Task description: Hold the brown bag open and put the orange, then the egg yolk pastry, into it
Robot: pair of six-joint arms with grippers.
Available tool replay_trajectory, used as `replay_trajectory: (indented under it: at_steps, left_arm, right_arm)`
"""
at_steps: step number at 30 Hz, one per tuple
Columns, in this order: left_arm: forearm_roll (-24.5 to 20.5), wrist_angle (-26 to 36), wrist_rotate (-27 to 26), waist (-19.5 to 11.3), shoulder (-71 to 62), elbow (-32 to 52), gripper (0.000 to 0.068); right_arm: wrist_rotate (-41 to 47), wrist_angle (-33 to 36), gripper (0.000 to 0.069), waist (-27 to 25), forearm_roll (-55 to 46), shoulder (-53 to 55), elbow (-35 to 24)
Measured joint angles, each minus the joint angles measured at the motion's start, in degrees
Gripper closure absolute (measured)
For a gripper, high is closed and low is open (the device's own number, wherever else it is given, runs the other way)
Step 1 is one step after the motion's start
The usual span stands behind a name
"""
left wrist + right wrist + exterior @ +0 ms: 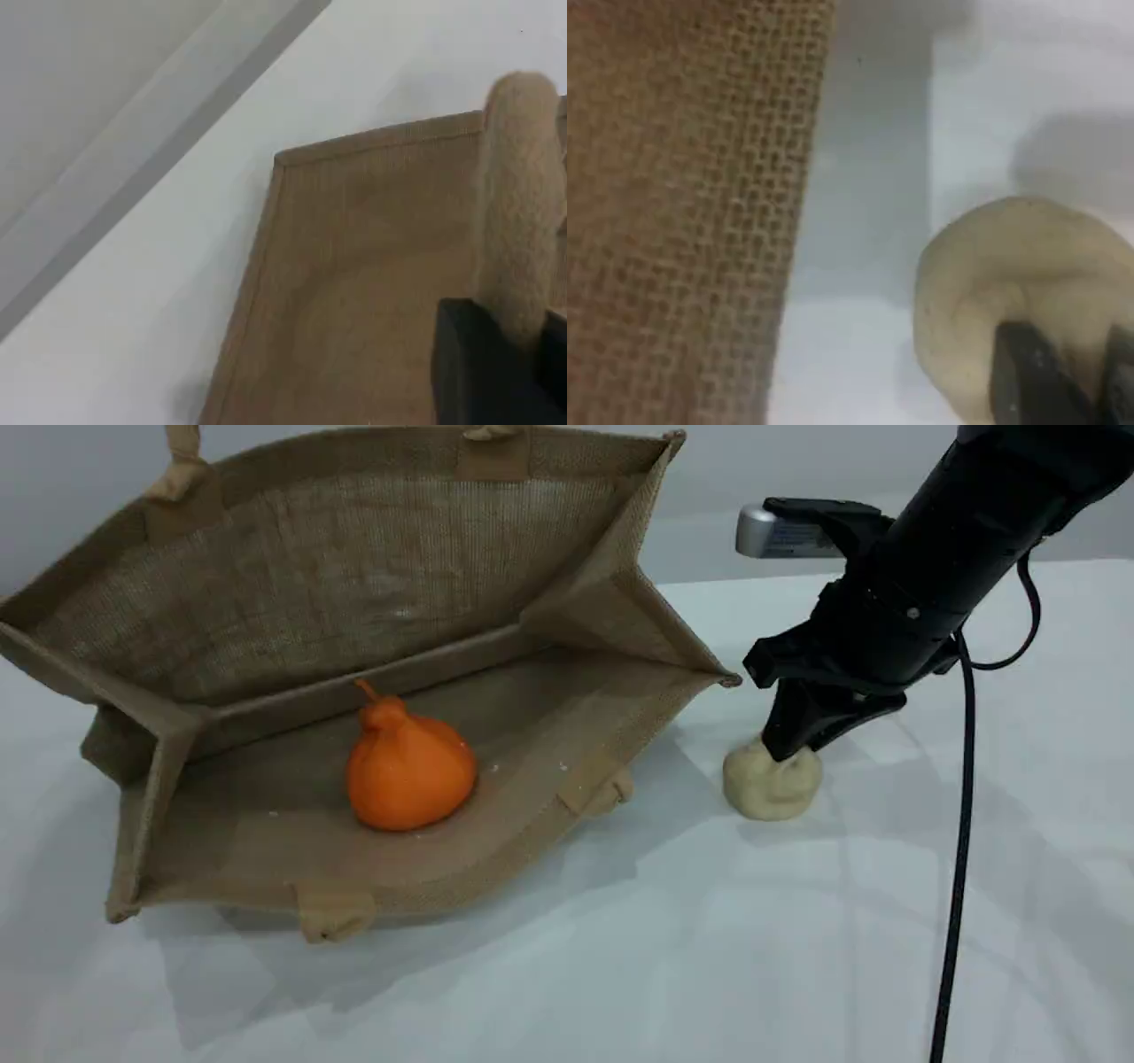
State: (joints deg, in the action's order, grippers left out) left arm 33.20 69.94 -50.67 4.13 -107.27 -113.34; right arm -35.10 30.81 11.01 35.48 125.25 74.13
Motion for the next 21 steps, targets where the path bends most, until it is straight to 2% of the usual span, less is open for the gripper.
replay_trajectory:
  at_steps: [4, 11, 21]
  left_arm:
    - [0.0, 0.0, 0.0, 0.0, 0.0, 0.0, 0.0589]
    - [0.0, 0.0, 0.0, 0.0, 0.0, 0.0, 0.0589]
    - [0.0, 0.0, 0.0, 0.0, 0.0, 0.0, 0.0589]
  right_arm:
    - [1.7, 0.4, 0.0663, -0.3, -2.4, -0.8, 0.0]
    - [6.3, 2.9, 0.0664, -2.6, -7.4, -5.9, -0.1]
    - [11.1, 8.8, 0.0666, -2.6, -13.2, -15.6, -0.1]
